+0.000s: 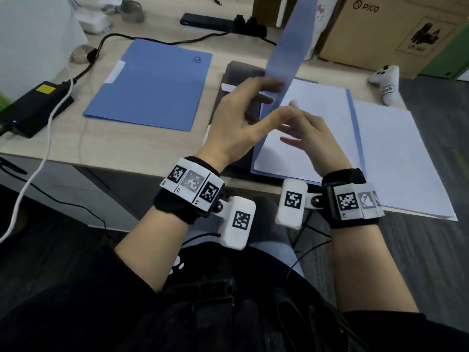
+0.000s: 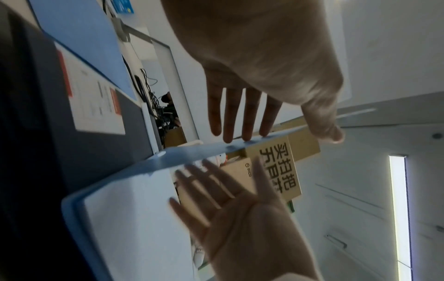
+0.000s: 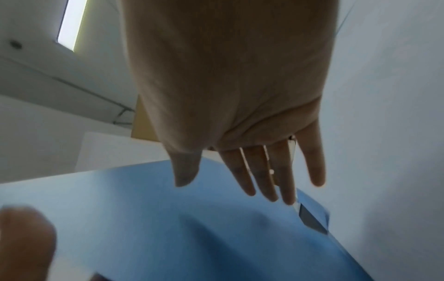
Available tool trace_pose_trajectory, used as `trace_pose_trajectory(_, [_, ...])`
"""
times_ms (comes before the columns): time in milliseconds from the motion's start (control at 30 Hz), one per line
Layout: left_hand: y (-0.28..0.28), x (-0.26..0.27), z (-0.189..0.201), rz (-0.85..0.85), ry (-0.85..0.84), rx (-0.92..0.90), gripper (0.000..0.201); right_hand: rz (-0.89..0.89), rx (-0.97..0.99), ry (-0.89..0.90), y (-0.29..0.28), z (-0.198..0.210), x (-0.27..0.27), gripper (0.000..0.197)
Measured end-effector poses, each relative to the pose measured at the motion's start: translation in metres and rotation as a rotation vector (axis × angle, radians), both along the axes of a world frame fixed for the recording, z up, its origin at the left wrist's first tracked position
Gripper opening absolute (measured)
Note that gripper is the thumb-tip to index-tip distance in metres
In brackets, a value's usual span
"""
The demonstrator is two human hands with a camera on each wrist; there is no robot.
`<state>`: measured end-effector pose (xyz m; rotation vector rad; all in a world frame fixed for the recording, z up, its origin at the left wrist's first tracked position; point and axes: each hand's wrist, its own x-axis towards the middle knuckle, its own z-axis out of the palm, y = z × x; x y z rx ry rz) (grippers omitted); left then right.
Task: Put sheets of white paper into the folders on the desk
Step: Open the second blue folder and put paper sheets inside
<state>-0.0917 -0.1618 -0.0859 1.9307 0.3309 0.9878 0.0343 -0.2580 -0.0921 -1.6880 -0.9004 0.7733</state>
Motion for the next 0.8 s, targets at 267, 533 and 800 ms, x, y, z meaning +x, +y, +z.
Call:
trace_pose_trajectory(267, [-0.017,0.039,-0.031,-0.099,0.282,0.074,0.042,-0.458,0.479,0.382,-0.042,0.011,0.025,0.042])
trace_pose_trajectory(533, [-0.015,0.064,-0.053,0.037,0.5,0.145,0.026,-0.667,0.485,0.51,-0.073,-0.006,0.049,0.044])
trace_pose_trajectory(800, [-0.014,0.079,-0.059,0.16,0.574,0.106,0.024,-0.85,0.281,0.379,-0.094,-0.026,0.067,0.014])
